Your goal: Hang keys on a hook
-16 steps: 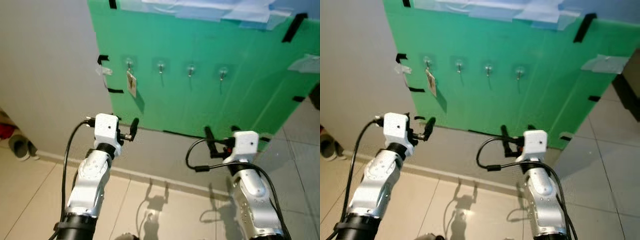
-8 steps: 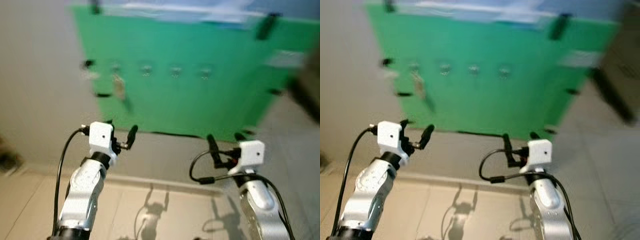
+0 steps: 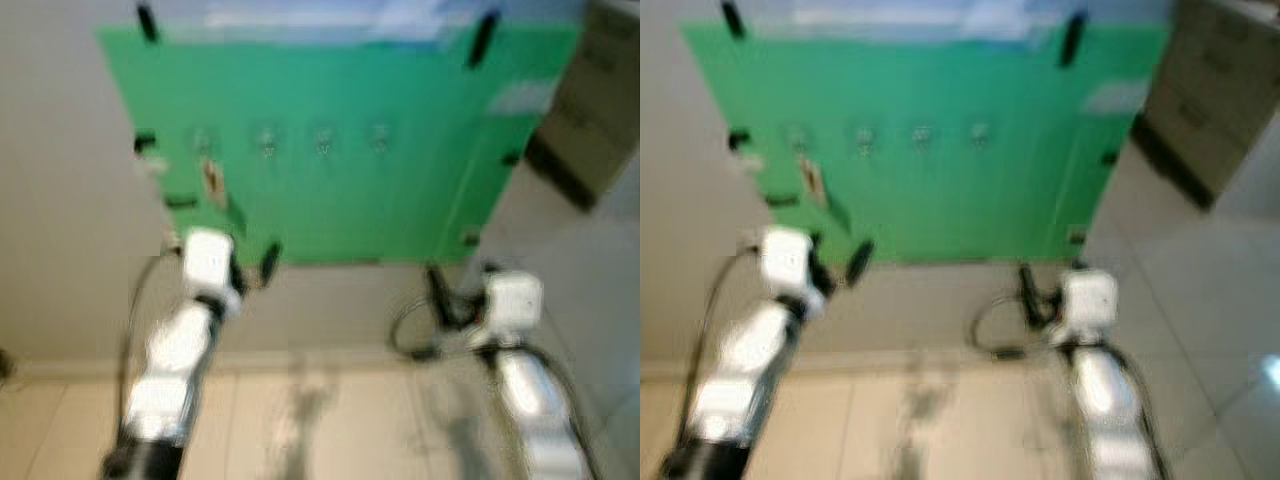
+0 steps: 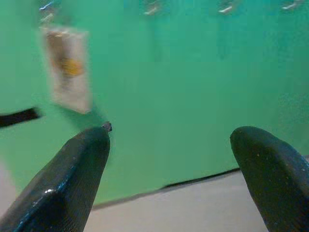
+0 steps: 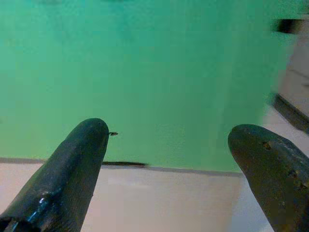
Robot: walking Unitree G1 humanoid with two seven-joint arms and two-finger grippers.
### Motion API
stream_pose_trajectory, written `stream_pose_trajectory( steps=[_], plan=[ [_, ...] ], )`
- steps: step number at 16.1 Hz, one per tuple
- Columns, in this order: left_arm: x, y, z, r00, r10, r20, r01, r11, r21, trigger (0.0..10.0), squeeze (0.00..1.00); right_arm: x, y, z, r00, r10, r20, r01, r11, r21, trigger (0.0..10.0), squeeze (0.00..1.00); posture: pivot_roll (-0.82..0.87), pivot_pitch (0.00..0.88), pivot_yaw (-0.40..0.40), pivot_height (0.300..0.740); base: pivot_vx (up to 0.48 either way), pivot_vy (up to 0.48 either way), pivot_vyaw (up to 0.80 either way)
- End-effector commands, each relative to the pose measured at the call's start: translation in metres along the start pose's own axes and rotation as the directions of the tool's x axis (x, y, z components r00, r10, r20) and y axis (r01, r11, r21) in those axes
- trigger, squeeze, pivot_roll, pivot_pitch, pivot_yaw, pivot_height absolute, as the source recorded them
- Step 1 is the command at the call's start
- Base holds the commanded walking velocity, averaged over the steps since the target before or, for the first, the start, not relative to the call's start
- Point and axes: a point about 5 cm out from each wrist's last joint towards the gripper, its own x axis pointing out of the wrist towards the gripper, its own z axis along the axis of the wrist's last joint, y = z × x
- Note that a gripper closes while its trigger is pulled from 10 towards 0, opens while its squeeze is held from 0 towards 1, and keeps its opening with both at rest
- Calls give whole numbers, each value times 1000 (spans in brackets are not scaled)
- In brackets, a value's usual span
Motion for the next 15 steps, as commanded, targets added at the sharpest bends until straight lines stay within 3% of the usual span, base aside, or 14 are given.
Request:
stream_pose_trajectory(
  steps=[1, 5, 9, 11, 15],
  plan=[
    [4, -8, 2, 1000, -18, 9, 18, 1000, 3, 10000, 0, -3, -11, -2, 1000, -27, -15, 27, 1000, -8, 10000, 0, -99, 0, 48, 740, 0, 0, -750],
    [6, -11, 2, 999, -31, 7, 31, 1000, -6, 10000, 0, -3, -9, 0, 999, -33, -12, 33, 999, -4, 10000, 0, -104, 0, 55, 740, 0, 307, -750],
    [12, -13, 4, 999, -47, 9, 48, 999, -1, 10000, 0, -1, -8, 1, 999, -43, -5, 43, 999, 2, 10000, 0, -107, 0, 59, 740, 0, 0, -750],
    [17, -7, -3, 999, -35, -32, 33, 998, -45, 10000, 0, -1, -13, 1, 991, -131, 5, 130, 990, 56, 10000, 0, -117, 0, 72, 740, 0, 0, -753],
    [19, -10, -3, 995, -91, -32, 91, 996, 21, 10000, 0, -8, -18, -4, 987, -159, -6, 159, 986, 43, 10000, 0, -125, 0, 80, 740, 0, 0, -750]
  ],
)
